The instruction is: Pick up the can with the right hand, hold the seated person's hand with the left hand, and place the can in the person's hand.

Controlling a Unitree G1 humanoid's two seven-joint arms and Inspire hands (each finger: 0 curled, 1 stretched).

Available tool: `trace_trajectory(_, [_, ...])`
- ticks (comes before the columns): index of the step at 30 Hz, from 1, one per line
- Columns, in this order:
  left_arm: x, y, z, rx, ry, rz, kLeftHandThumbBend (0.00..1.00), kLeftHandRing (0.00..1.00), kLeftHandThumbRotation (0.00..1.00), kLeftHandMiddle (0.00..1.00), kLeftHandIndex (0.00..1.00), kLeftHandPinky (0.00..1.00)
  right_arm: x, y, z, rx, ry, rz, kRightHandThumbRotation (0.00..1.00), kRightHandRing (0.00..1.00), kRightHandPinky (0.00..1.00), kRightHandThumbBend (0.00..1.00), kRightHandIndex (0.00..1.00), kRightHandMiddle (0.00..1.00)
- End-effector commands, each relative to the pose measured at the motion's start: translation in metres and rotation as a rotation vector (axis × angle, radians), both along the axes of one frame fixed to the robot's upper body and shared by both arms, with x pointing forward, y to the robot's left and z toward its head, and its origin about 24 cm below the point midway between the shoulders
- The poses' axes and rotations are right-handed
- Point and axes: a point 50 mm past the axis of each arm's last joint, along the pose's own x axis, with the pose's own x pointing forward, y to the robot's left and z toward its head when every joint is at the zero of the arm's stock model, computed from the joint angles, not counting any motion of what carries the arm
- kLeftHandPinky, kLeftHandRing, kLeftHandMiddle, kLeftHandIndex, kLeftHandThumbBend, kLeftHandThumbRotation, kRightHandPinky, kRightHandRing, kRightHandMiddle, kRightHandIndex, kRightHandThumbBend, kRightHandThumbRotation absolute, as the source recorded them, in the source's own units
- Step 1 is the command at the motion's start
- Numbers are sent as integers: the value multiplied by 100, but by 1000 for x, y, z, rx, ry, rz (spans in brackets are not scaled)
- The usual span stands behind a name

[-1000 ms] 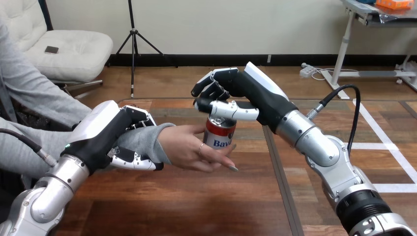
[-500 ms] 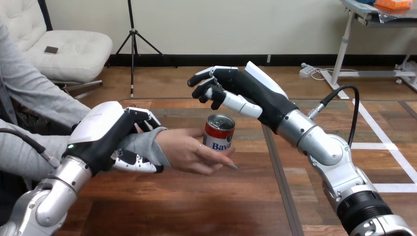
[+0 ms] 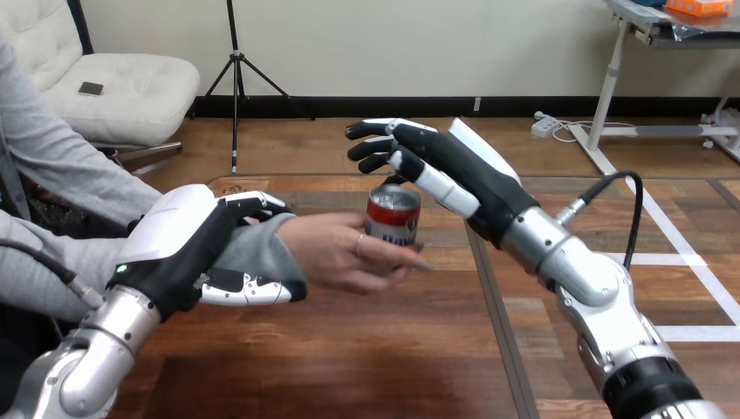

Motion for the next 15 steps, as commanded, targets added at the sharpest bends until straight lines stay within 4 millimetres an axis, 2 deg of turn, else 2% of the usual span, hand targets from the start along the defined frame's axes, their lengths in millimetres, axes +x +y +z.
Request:
trace_trajectory(1, [2,-6,26,-95,-138,5,81,68,58,73,74,53,-1,-7,18,77,-73,-13,100,77,62,100,84,83])
trace_trajectory(10, [-11,-5,26,-192,-165,19,78,69,60,74,74,52,-11,-17,14,136,-74,-25,100,78,68,100,85,83])
trace_trajectory(15, [-20,-7,25,-277,-189,12,73,69,60,73,74,52,-18,-22,12,187,-86,-41,100,79,69,100,84,82])
